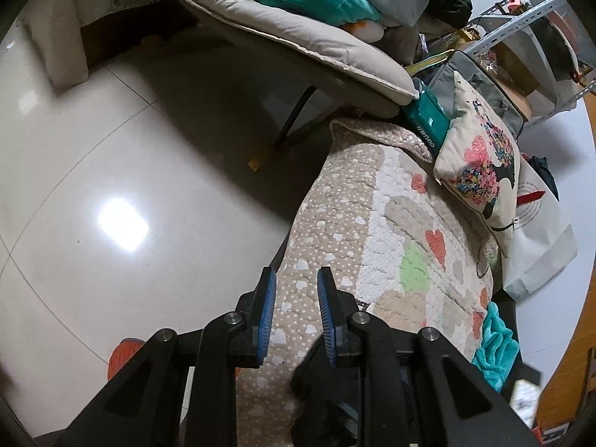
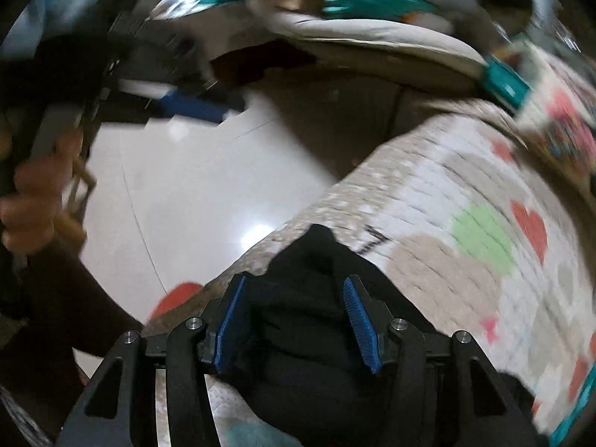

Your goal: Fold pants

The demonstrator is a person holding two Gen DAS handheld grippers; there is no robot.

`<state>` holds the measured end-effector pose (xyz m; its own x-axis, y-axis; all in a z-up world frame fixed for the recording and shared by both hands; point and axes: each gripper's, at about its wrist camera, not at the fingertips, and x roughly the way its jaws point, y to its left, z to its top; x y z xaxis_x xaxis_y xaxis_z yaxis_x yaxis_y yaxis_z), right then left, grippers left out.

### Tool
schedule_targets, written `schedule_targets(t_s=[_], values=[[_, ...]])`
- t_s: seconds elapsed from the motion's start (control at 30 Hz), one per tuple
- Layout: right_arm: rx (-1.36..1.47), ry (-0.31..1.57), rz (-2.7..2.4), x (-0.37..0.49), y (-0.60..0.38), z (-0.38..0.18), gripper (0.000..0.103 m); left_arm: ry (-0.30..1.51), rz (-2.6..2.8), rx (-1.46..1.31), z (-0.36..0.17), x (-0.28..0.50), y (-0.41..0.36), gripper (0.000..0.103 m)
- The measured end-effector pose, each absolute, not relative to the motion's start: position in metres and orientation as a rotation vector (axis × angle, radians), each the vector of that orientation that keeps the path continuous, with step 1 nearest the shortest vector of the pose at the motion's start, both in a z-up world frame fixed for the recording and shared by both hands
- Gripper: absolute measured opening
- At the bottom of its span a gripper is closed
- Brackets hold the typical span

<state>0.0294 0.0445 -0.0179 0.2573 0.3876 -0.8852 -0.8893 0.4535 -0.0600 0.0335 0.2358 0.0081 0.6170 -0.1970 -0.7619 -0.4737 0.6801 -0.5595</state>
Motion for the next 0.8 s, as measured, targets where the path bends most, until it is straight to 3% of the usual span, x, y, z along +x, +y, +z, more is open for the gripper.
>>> schedule_targets(t_s=[0.03,0.1,0.13,0.5,0.73,0.8], values=[[-0.676,0.942,0.946,0.029,0.051,-0.025,0.053,0.914,0.184,-0.838,0.008,0.033,0.236,0.022],[-0.709,0.997,0.954,0.034,0.06,-0.039,0.027,0.908,0.189,-0.845,0.009,0.031,0.239,0.022],[-0.716,1.028,0.955,0.036,0.063,-0.044,0.008,0.905,0.194,-0.85,0.01,0.03,0.241,0.022],[-0.532,0.995,0.878,0.073,0.072,-0.009,0.001,0.843,0.24,-0.903,0.016,0.019,0.26,0.022],[-0.382,1.02,0.756,0.113,0.084,-0.006,0.002,0.873,0.245,-0.889,0.01,0.023,0.256,0.022],[-0.293,1.054,0.777,0.12,0.066,0.0,0.006,0.876,0.239,-0.886,0.01,0.022,0.256,0.022]])
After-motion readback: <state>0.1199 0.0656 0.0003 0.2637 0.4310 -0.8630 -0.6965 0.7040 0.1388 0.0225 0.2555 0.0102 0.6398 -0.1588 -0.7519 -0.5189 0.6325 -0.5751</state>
